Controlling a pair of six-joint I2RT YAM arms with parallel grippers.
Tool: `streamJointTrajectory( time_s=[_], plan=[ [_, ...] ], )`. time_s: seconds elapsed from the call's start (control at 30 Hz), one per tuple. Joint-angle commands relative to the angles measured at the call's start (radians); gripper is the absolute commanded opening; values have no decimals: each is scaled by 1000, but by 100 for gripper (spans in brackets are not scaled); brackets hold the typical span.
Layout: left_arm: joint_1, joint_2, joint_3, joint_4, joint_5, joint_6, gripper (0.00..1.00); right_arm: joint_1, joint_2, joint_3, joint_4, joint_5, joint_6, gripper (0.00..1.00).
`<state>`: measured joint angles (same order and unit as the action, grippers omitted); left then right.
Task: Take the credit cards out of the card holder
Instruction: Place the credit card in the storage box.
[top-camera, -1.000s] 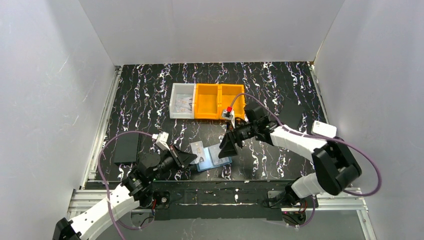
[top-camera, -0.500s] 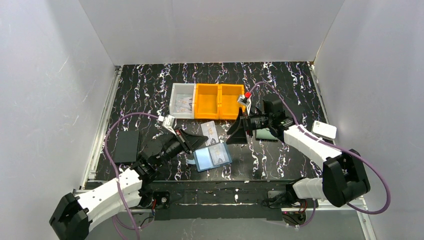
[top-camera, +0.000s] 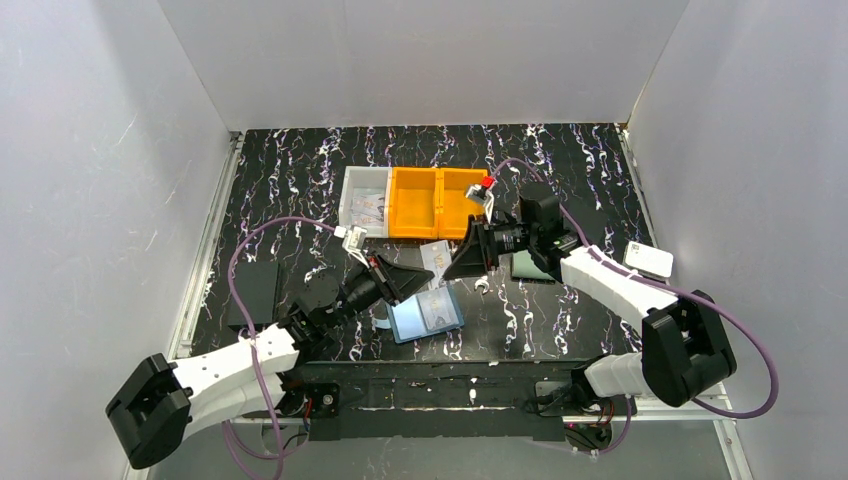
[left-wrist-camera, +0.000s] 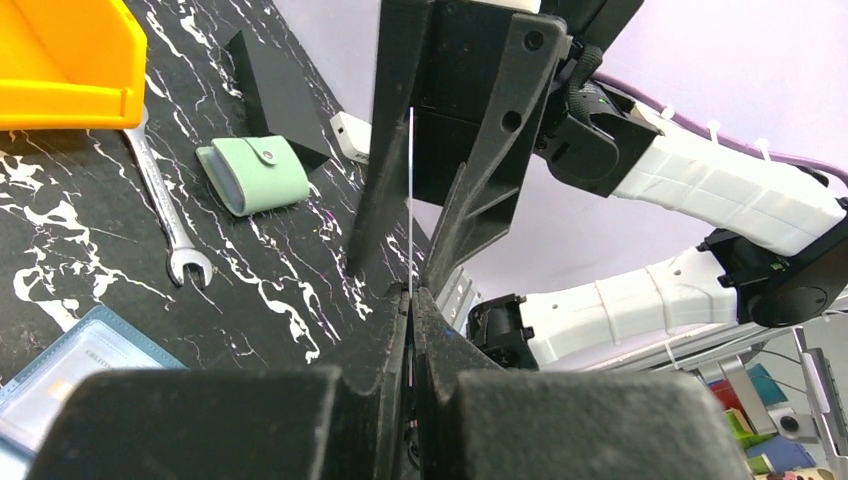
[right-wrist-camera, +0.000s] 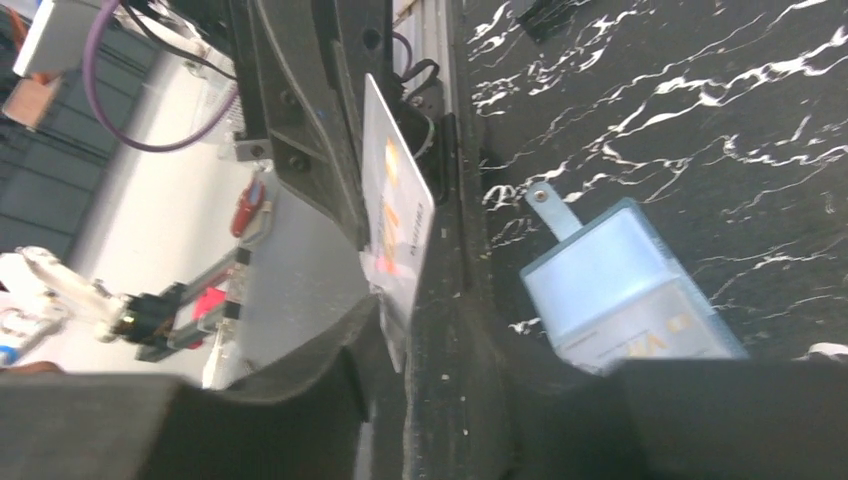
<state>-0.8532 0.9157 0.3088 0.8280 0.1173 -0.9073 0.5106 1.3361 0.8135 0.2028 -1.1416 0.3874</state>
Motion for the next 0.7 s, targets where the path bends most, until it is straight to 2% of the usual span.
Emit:
streamJointTrajectory(
  time_s=[0.0, 0.07, 0.1, 0.13, 0.2, 0.27, 0.3, 0.33, 0.43, 0.5, 0.53, 0.57, 0.67],
  plan=[
    [-8, 14, 30, 63, -34, 21, 0, 2, -4, 23, 145, -48, 97, 31],
    [-8, 23, 27, 63, -38, 19, 0, 0, -9, 15, 199, -67, 137, 9],
    [-7, 28, 22, 63, -42, 15, 0, 1, -11, 13, 209, -73, 142, 1],
    [-8, 30, 15, 62, -51, 5, 4, 0, -16, 13, 206, -74, 137, 1],
    [-7, 21, -8, 44, -82, -9, 29, -1, -30, 19, 140, -67, 77, 1],
    [1, -31, -23, -53, -103, -7, 59, -3, -49, 55, -84, -25, -136, 1],
    [11, -78, -23, -131, -103, 13, 68, -5, -56, 113, -299, 33, -308, 1],
    [19, -129, -21, -214, -103, 47, 76, -5, -61, 146, -445, 79, -471, 1],
    [39, -311, 12, -537, -102, 209, 98, -3, -77, 188, -689, 229, -743, 1],
    [44, -393, 71, -707, -80, 388, 98, 1, -84, 202, -793, 326, -883, 1],
    [47, -420, 138, -841, -19, 573, 98, 5, -84, 224, -866, 371, -978, 1],
    [46, -393, 213, -944, 70, 739, 98, 9, -75, 252, -937, 387, -1057, 1],
    [45, -213, 378, -1030, 254, 1034, 98, 27, -22, 340, -1104, 389, -1209, 1]
  ],
)
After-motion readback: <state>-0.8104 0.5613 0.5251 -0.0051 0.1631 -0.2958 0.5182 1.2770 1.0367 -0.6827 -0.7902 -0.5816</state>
